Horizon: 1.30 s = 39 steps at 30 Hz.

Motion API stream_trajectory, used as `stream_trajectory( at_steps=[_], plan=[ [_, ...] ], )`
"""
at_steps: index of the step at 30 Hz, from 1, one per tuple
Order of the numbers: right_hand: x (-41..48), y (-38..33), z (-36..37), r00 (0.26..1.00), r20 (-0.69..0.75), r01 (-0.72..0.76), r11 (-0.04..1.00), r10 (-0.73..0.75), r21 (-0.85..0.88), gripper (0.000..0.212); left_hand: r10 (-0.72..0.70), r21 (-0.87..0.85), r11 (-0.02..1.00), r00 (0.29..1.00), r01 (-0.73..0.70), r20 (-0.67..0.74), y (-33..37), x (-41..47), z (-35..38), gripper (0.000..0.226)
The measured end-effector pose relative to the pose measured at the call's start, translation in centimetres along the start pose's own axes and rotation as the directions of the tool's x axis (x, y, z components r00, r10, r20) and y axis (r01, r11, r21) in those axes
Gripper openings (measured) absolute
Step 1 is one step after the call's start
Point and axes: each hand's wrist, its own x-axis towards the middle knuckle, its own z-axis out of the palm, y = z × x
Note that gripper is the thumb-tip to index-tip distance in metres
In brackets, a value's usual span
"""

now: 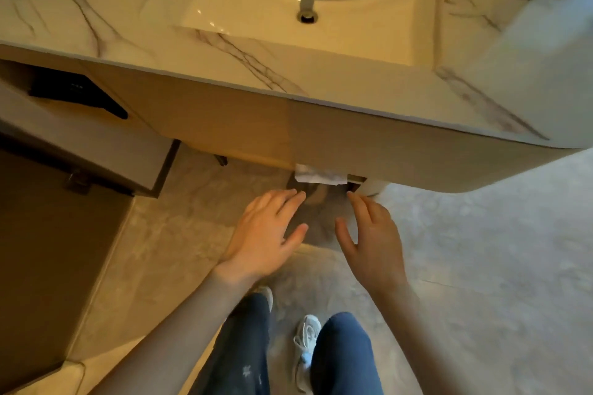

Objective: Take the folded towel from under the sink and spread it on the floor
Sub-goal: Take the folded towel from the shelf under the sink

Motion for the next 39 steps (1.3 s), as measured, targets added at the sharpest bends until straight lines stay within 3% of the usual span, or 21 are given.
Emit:
stream_trajectory(
  at_steps=[6,10,15,20,22,24,28,30,32,35,39],
  plan=[
    [2.1,6.6,13.4,0.994,0.067,-0.092,0.989,0.084,0.119,0.045,-0.004,-0.050,0.999,0.998,0.001,-0.063,-6.9,5.4,11.6,0.060],
    [3.3,12.0,23.1,0.994,0.095,-0.060,0.997,0.055,0.045,0.046,0.068,-0.013,0.997,0.993,-0.070,-0.101,-12.0,9.1,19.9,0.054],
    [4.9,19.5,34.6,0.979,0.183,-0.083,0.995,0.092,-0.056,0.055,0.100,0.072,0.993,0.995,-0.098,-0.024,-19.2,13.6,30.2,0.054],
    [6.5,25.0,43.2,0.980,0.159,-0.104,0.991,0.117,-0.086,0.054,0.197,0.144,0.973,0.976,-0.183,-0.089,-24.8,16.6,39.9,0.050],
    [7.3,26.0,44.3,0.992,0.070,-0.101,0.989,0.109,-0.103,0.049,0.230,0.175,0.962,0.966,-0.207,-0.118,-26.2,17.5,41.7,0.050],
    [8.0,26.3,44.1,0.992,-0.115,-0.063,0.996,0.056,-0.062,0.039,0.247,0.141,0.965,0.952,-0.223,-0.180,-27.0,18.2,41.9,0.052],
    [11.6,26.6,41.3,0.924,-0.382,0.081,0.991,-0.034,0.109,0.039,0.260,-0.011,0.958,0.882,-0.288,-0.392,-26.5,20.5,39.7,0.045],
    [15.0,27.0,40.2,0.880,-0.472,0.065,0.997,-0.044,0.029,0.042,0.253,-0.029,0.954,0.856,-0.297,-0.451,-25.9,22.8,38.5,0.045],
    [18.4,27.5,40.0,0.897,-0.441,-0.001,0.999,-0.017,-0.040,0.050,0.190,-0.076,0.966,0.874,-0.249,-0.447,-25.2,25.9,37.9,0.051],
    [21.4,29.0,41.3,0.963,-0.268,-0.044,0.998,0.030,-0.047,0.059,0.072,-0.217,0.964,0.939,-0.151,-0.337,-25.1,29.7,39.0,0.060],
    [22.1,30.6,42.8,0.970,-0.243,-0.014,0.999,0.023,0.036,0.058,0.130,-0.179,0.963,0.931,-0.200,-0.341,-26.5,31.3,41.4,0.060]
  ],
)
